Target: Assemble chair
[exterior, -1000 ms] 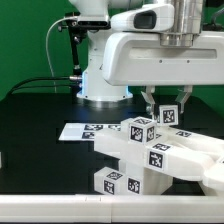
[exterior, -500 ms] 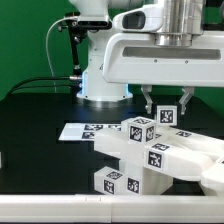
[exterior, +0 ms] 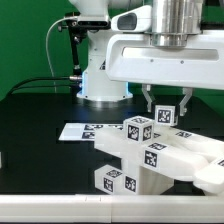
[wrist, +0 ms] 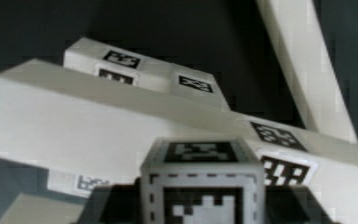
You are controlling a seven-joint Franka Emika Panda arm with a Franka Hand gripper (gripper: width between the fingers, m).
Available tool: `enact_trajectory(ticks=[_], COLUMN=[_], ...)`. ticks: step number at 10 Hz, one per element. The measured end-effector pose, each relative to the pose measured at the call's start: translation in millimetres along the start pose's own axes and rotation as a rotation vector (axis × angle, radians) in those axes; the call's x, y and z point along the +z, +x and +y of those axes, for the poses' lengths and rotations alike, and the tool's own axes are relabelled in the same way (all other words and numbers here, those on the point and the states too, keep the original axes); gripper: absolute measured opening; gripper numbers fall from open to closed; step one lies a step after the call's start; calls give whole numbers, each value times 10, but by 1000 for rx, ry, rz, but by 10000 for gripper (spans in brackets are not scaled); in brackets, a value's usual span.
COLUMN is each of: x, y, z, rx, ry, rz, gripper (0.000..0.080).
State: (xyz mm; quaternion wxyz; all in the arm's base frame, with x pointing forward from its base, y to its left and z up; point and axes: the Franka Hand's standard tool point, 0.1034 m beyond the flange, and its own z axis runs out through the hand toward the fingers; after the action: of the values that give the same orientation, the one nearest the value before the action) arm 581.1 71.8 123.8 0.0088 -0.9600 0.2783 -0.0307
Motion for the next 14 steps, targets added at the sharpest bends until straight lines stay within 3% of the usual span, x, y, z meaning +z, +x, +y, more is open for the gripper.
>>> enact_trajectory(ticks=[4, 5, 6, 7, 8, 9, 11, 14], x=[1, -2, -19, -37, -42, -40, -39, -26], y=[-7, -3, 18, 37, 35, 32, 38, -39], z=[-8, -1, 4, 6, 5, 6, 14, -69], rx=[102, 34, -64, -217, -374, -454, -569, -960], ry=[3, 0, -2, -7, -8, -7, -6, -30], rz=[-2, -4, -8, -10, -16, -17, -17, -17], gripper=[282, 375, 375, 576, 576, 641, 648, 649])
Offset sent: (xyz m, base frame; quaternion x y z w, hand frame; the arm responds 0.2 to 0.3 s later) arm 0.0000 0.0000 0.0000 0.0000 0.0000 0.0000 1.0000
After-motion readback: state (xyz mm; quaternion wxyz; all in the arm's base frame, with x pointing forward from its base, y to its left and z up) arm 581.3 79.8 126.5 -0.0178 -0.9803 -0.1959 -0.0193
